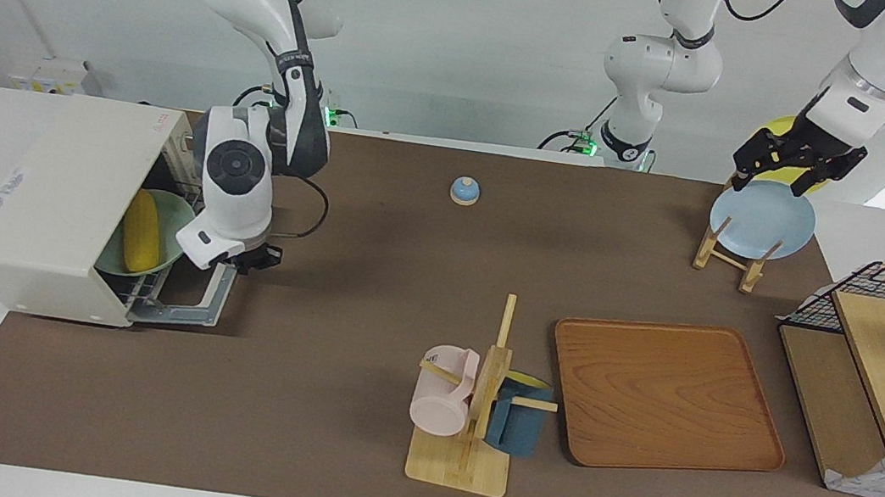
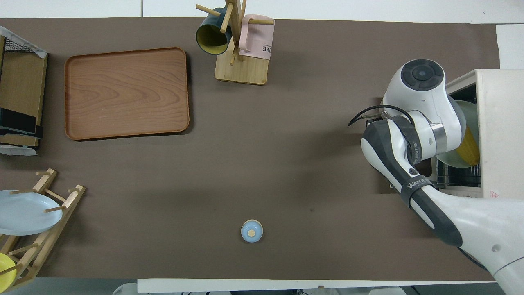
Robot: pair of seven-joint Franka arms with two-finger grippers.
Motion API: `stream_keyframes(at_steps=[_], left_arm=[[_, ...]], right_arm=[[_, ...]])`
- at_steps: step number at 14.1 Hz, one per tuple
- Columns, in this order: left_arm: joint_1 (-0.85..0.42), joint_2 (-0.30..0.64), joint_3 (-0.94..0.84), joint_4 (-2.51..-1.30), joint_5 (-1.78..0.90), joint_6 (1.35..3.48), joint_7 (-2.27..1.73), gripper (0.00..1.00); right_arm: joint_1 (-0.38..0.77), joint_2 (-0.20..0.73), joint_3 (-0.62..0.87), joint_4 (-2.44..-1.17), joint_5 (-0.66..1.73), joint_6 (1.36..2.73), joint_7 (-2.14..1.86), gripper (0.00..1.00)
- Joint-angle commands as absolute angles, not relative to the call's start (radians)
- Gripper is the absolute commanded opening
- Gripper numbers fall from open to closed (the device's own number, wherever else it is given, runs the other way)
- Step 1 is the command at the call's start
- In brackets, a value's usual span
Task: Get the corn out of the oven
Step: 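Pull the oven door down and open with the right gripper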
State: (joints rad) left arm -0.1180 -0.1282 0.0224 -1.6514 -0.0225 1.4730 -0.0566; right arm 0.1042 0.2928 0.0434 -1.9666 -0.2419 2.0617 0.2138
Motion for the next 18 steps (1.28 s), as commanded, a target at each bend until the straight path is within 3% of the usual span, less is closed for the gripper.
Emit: stream_keyframes(at_steps=[1, 6, 9, 11, 12, 15, 18], left_arm=[[-0.121, -0.143, 0.025, -1.658, -0.005, 1.462, -0.048, 1.00], [-0.121, -0.143, 0.025, -1.658, -0.005, 1.462, -0.048, 1.00], [-0.120, -0.143, 0.025, -1.658, -0.005, 1.462, -0.048, 1.00], [-0.121, -0.143, 0.026, -1.658, -0.005, 1.462, -0.048, 1.00], [-0.121, -0.143, 0.025, -1.658, -0.005, 1.462, -0.048, 1.00], [-0.121, -0.143, 0.025, -1.658, -0.005, 1.462, -0.048, 1.00], [-0.121, -0.143, 0.026, -1.658, -0.005, 1.462, -0.048, 1.00]], right_arm=[[0.107, 0.287, 0.028, -1.968, -0.270, 2.066, 0.236, 0.00], [0.193, 0.278, 0.029, -1.843, -0.078, 1.947, 0.279, 0.10], [0.157, 0.204, 0.020, -1.822, -0.081, 1.843, 0.272, 0.42], [0.080, 0.170, 0.021, -1.825, -0.086, 1.784, 0.259, 0.71], [0.043, 0.161, 0.021, -1.828, -0.086, 1.773, 0.244, 0.78], [-0.018, 0.146, 0.021, -1.873, -0.086, 1.784, 0.239, 0.79], [-0.040, 0.137, 0.021, -1.917, -0.086, 1.840, 0.193, 0.73]])
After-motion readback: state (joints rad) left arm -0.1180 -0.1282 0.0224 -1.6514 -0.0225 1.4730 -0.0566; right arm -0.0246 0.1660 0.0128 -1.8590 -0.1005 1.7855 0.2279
